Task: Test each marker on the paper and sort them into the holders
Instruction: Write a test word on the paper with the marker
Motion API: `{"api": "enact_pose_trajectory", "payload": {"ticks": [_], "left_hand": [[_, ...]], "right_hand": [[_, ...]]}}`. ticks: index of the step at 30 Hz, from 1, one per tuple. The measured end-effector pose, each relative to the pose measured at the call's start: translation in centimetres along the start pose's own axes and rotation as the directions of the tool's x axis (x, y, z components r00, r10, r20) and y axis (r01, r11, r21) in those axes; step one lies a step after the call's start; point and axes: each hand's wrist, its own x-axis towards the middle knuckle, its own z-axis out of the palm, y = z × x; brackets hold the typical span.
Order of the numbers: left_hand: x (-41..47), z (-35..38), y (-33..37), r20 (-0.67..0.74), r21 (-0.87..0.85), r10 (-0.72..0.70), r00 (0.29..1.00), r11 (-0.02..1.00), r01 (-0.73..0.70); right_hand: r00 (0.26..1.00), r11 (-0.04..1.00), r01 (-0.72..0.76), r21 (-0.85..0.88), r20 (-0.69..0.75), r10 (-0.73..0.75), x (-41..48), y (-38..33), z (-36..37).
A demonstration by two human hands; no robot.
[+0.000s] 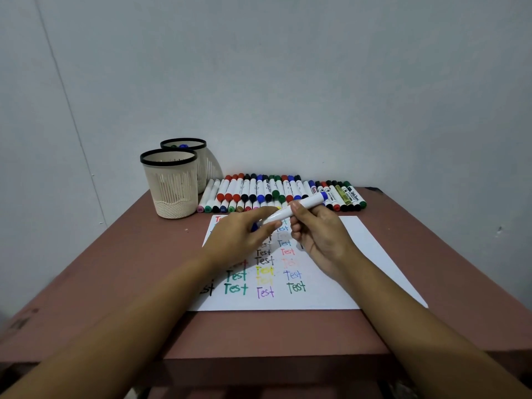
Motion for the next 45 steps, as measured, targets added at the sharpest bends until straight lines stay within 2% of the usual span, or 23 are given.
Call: {"api": "enact_pose_trajectory", "payload": {"ticks": [4,8,10,12,15,18,23,28,35,40,45], "left_hand": [[0.1,0.2,-0.3,0.009,0.000,-0.043,0.999,0.999,0.043],[0.6,0.0,-0.5,0.009,-0.117,-0.196,0.981,0.974,0.196],[0.8,0.0,-0.8,-0.026,-0.193,-0.259,0.966,0.949,0.249],[0.9,0.0,-1.2,-0.049,-0.248,-0.299,0.953,0.928,0.279],[1.0,0.1,-1.6,-0.034,-0.249,-0.362,0.932,0.906,0.343],[1.0,0.1,-2.0,-0.008,-0.218,-0.369,0.929,0.908,0.359],[1.1,-0.1,-2.3,0.049,-0.231,-0.350,0.935,0.907,0.352],[1.2,-0.2,-2.9,0.023,-0.264,-0.407,0.913,0.878,0.398],[1.1,-0.6,-2.6,0.030,-0.191,-0.394,0.919,0.900,0.392],[1.0,-0.6,-2.3,0.029,-0.170,-0.391,0.920,0.905,0.390],[0.9,-0.7,-2.1,0.039,-0.149,-0.373,0.927,0.915,0.375]], "right_hand": [[0.998,1.000,0.015,0.012,-0.068,-0.014,-0.1,-0.1,0.2],[0.982,0.961,0.040,0.275,-0.188,0.013,0.1,-1.0,-0.5],[0.976,0.942,0.032,0.335,-0.213,0.043,0.2,-1.2,-1.0],[0.971,0.970,0.029,0.242,-0.239,0.031,0.4,-1.1,-1.3],[0.954,0.996,0.044,-0.072,-0.294,-0.063,0.6,-0.7,-1.5],[0.937,0.942,0.038,-0.335,-0.315,-0.150,0.8,0.0,-1.7],[0.908,0.844,0.002,-0.536,-0.353,-0.226,0.7,0.6,-1.8],[0.912,0.800,-0.031,-0.599,-0.345,-0.223,0.5,0.8,-1.9],[0.931,0.792,-0.031,-0.610,-0.305,-0.199,0.6,1.3,-2.1],[0.924,0.738,-0.016,-0.675,-0.292,-0.248,0.6,1.4,-1.9],[0.922,0.779,-0.019,-0.627,-0.312,-0.228,0.5,1.2,-2.1]]}}
